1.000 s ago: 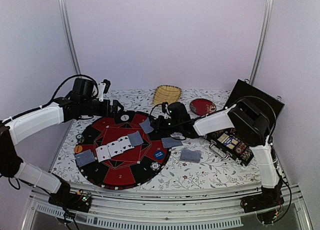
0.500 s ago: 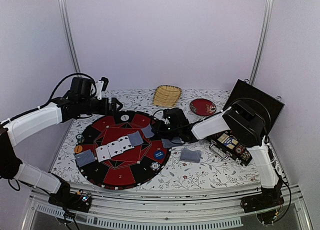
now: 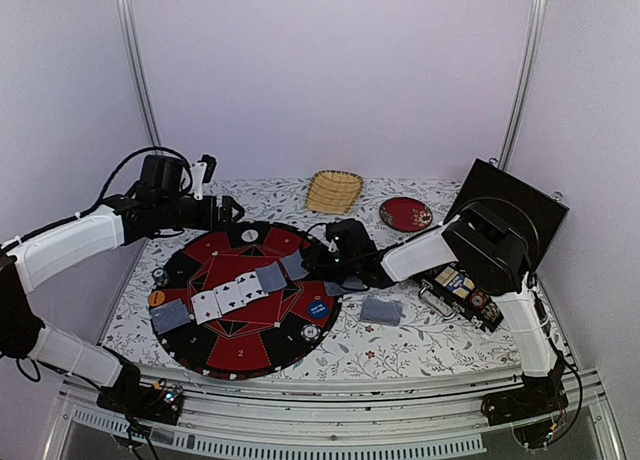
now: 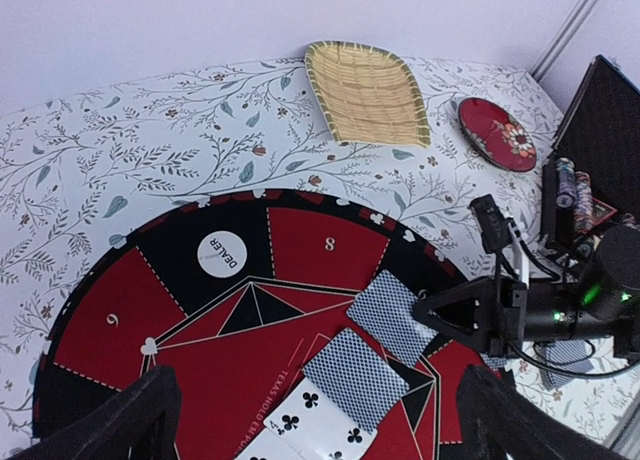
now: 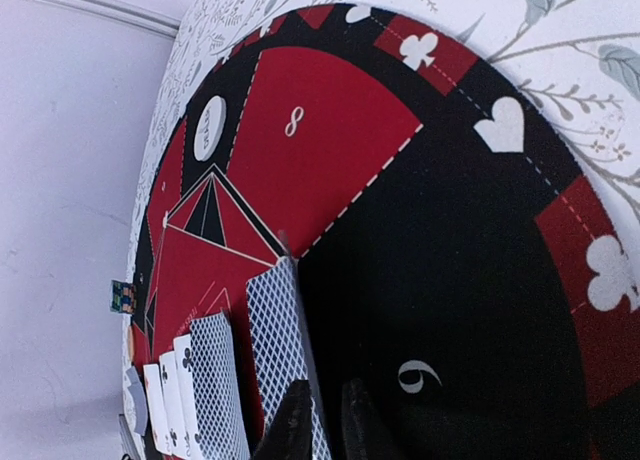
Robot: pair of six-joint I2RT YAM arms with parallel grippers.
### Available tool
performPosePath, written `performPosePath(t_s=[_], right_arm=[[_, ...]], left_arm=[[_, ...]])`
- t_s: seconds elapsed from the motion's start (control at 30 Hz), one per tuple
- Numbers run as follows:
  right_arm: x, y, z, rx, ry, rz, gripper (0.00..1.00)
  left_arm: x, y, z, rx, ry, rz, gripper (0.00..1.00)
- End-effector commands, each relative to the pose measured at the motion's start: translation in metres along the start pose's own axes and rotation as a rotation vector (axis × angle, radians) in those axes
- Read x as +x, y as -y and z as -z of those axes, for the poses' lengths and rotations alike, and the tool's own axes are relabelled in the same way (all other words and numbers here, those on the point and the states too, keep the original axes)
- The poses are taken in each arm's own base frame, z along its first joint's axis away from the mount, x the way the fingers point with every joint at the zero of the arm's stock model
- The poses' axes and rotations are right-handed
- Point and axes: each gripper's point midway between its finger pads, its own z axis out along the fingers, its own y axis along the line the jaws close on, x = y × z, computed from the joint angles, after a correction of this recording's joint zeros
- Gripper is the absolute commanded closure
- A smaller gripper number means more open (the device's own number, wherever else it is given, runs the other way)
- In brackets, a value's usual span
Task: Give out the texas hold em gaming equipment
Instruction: Place the poker card at the center of the board, then pick up the center of the board.
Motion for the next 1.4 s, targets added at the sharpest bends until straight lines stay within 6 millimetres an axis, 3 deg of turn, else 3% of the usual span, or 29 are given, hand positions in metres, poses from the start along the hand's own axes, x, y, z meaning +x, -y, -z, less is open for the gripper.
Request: performPosePath(t_s=[0.0, 0.27, 0.4, 0.47, 0.53, 0.67, 0.77, 0.83, 0.93, 1.03, 1.17, 1.27, 1.37], right_arm=[[0.006, -0.002, 0.002, -0.001, -0.013, 0.008, 0.78], [-0.012, -0.019, 0.020, 0.004, 0.051, 0.066, 0.53], [-0.027, -0.034, 0.030, -0.001, 0.093, 0.117, 0.28], [-0.037, -0.049, 0.036, -0.015, 0.120, 0.179, 0.19], [-0.050, -0.069, 0.043, -0.037, 0.144, 0.258, 0.01], [-0.075, -0.119, 0.072, -0.103, 0.219, 0.487, 0.01], [-0.094, -0.139, 0.102, -0.132, 0.265, 0.677, 0.01], [-0.109, -0.141, 0.127, -0.151, 0.278, 0.772, 0.01], [-0.137, -0.121, 0.171, -0.116, 0.321, 0.845, 0.01], [-0.165, -0.085, 0.226, -0.016, 0.395, 0.887, 0.01], [-0.208, -0.009, 0.304, 0.166, 0.519, 0.787, 0.01], [-0.219, 0.041, 0.358, 0.298, 0.642, 0.726, 0.01], [-0.214, 0.084, 0.408, 0.405, 0.788, 0.663, 0.01]], left_arm=[[-0.005, -0.005, 0.002, -0.006, 0.019, -0.005, 0.02], [-0.005, -0.006, 0.000, -0.004, 0.017, -0.004, 0.02], [-0.006, -0.007, -0.003, -0.007, 0.013, -0.001, 0.02], [-0.006, -0.007, -0.004, -0.010, 0.011, -0.001, 0.02], [-0.007, -0.010, -0.005, -0.019, 0.015, 0.001, 0.02], [-0.010, -0.016, -0.006, -0.053, 0.030, 0.007, 0.02], [-0.014, -0.028, -0.005, -0.109, 0.069, 0.017, 0.02], [-0.018, -0.041, -0.001, -0.171, 0.105, 0.026, 0.02], [-0.019, -0.069, 0.008, -0.291, 0.172, 0.045, 0.02], [-0.020, -0.100, 0.024, -0.421, 0.263, 0.074, 0.02], [-0.020, -0.143, 0.054, -0.607, 0.406, 0.087, 0.02], [-0.006, -0.167, 0.075, -0.740, 0.481, 0.063, 0.02], [0.010, -0.179, 0.090, -0.802, 0.553, 0.033, 0.02]])
